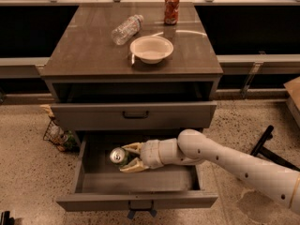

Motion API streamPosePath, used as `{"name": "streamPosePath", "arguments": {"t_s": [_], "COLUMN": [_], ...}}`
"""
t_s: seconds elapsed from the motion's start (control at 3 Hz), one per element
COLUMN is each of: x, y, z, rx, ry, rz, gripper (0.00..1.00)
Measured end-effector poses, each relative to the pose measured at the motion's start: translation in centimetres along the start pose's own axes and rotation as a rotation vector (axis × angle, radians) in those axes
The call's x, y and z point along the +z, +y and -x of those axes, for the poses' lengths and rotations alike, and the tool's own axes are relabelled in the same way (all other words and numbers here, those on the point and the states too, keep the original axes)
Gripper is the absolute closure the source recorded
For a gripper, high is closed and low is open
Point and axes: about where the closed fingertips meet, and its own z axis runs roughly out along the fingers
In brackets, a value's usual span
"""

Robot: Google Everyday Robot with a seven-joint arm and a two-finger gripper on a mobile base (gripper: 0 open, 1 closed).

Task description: Place green can into middle drawer

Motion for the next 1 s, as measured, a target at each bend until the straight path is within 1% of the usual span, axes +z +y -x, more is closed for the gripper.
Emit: {"name": "streamPosePath", "arguments": {"t_s": [0.33,0.67,1.0], "x": [0.6,1.5,2.8], "y": [-0.7,-0.6,-0.9], "z": [-3.3,-6.5,-8.9], "rx": [0.022,0.074,0.115], "ry": [-0.011,-0.039,-0.076], "rz": [-0.051,-0.088,-0.109], "gripper": [1.0,1.0,0.82]}}
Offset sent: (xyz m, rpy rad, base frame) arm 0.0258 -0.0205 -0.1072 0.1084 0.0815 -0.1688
